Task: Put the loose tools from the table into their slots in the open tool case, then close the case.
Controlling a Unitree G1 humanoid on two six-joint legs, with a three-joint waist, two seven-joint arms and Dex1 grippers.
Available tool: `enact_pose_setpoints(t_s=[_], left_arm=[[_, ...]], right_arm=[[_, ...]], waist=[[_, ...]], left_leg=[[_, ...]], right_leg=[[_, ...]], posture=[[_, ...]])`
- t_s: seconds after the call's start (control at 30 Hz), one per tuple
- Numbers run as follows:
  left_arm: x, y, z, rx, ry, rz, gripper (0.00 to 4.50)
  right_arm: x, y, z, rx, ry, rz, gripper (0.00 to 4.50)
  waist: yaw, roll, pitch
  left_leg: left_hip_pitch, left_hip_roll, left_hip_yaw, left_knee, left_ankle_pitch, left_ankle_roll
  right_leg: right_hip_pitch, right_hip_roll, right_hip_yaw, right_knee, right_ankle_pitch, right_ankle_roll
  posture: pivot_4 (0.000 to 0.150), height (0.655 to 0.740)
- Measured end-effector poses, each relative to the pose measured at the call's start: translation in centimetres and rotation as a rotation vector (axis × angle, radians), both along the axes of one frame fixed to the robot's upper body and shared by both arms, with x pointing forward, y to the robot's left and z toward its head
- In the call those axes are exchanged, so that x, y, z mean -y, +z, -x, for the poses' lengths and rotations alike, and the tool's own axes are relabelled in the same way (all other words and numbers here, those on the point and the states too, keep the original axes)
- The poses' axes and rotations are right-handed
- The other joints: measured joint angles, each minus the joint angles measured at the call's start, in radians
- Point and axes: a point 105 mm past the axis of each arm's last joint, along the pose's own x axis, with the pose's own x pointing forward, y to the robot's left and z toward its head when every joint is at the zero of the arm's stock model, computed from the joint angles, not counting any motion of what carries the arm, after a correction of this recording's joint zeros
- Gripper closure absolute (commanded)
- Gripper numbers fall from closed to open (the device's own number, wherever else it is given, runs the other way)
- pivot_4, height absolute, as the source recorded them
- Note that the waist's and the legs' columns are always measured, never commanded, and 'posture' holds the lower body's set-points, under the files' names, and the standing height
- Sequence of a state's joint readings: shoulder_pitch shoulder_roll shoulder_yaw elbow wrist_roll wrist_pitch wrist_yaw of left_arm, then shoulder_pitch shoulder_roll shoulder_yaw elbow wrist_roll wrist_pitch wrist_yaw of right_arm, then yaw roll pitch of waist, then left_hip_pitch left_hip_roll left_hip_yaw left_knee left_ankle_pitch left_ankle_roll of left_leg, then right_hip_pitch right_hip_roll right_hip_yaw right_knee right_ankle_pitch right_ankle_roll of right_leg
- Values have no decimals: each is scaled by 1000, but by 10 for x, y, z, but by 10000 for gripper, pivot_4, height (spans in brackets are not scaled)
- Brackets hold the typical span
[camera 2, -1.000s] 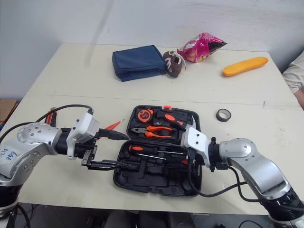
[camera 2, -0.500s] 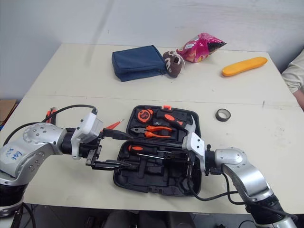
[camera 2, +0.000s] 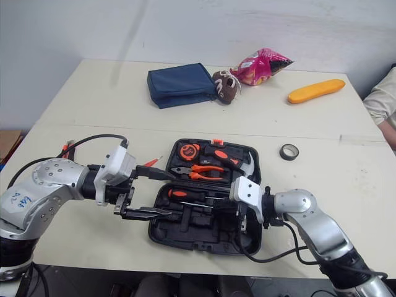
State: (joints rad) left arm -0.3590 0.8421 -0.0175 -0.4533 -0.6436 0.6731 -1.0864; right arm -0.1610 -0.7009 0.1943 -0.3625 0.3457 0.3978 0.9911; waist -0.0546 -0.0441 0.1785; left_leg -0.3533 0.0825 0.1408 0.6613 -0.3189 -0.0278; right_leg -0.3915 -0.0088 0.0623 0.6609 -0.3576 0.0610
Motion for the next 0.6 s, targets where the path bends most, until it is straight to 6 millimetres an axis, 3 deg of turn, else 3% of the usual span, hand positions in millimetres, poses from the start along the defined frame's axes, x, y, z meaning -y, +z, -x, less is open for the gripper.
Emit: enact_pose_setpoints(t_s=[0.07,0.17,0.2,0.27,0.4,0.47,0.6], left_arm=[[-3,-2,-2,-22,52,39,0],[-21,-5,-8,-53,203,100,0],[-26,-3,-9,-50,246,125,0],[-43,-3,-11,-60,365,167,0],[-132,-20,-4,-110,871,280,0],[-181,-26,14,-107,1114,297,0],[-231,-30,41,-67,1326,278,0]], right_arm=[[4,4,6,-31,-29,-55,44768],[23,27,9,-15,-115,-130,44768],[31,34,10,-10,-144,-140,38602],[49,40,17,-24,-204,-147,32337],[123,46,18,-33,-521,-155,12232],[164,49,18,-16,-683,-160,1614],[202,50,22,-3,-816,-163,296]], waist=[[2,2,1],[1,3,2],[0,3,2],[1,4,2],[-8,3,3],[-6,2,3],[2,2,3]], left_leg=[[-2,0,0,0,0,0],[-4,0,-1,0,-1,1],[-3,0,-1,0,-1,1],[-2,0,-2,0,-1,1],[-2,1,-1,-3,-1,1],[-1,0,-1,-3,-2,1],[0,-1,-1,-4,-4,4]], right_leg=[[-2,0,0,0,0,0],[-3,0,0,0,0,0],[-3,-1,0,0,0,0],[-1,0,-1,-1,0,0],[-1,0,0,-3,0,0],[0,0,-1,-3,-1,-1],[1,-2,-1,-4,-1,-2]], posture=[[1500,7400],[1500,7400],[1500,7400],[1500,7400],[1500,7400],[1500,7400],[1500,7400]])
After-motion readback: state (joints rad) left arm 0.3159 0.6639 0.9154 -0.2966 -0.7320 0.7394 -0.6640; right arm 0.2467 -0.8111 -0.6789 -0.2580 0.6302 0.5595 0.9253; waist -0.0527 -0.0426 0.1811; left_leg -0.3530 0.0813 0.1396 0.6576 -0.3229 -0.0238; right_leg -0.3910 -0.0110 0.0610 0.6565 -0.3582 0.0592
